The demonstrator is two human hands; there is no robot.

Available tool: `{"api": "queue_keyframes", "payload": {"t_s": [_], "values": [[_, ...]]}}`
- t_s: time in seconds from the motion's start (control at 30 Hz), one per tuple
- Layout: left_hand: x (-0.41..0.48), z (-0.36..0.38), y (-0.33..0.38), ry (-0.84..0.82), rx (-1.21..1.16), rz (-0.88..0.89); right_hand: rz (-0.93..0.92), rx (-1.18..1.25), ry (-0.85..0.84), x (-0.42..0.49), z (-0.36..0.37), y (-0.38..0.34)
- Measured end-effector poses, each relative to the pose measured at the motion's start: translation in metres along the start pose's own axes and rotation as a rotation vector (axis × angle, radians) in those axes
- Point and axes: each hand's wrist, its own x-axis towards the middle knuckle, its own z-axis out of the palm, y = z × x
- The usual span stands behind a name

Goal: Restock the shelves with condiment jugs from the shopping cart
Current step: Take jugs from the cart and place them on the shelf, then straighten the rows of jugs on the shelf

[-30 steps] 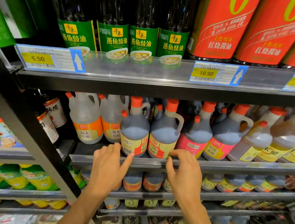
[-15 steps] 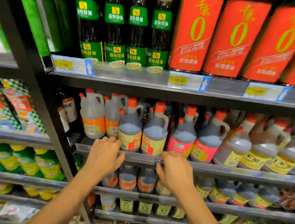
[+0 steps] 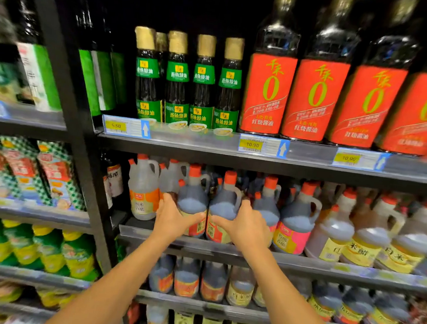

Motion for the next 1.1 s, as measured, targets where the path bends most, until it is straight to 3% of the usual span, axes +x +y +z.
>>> {"api": "queue_keyframes", "payload": {"t_s": [0.17,0.37,0.53,0.63,0.9,1.1], "values": [[-0.023,-0.013,0.032,0.026,0.013,0.032,0.047,0.143,0.008,0.008,0.012,0.007],[-0.015,-0.021,0.023,-0.095,-0.029,0.027,0.019,0.313,-0.076,0.013,0.011,0.02],[-0.023,-0.018,0.025,-0.1,-0.109,0.06,0.042,0.162,0.142,0.002,0.023,0.015],[-0.027,-0.013,0.026,-0.022,-0.128,0.081,0.083,0.093,0.174,0.0,0.026,0.01],[-0.021,-0.016,0.021,-0.071,-0.159,0.114,0.073,0.274,0.14,0.004,0.028,0.015],[-0.022,-0.018,0.018,-0.091,-0.132,0.133,0.014,0.366,0.28,-0.015,0.04,0.012]]}}
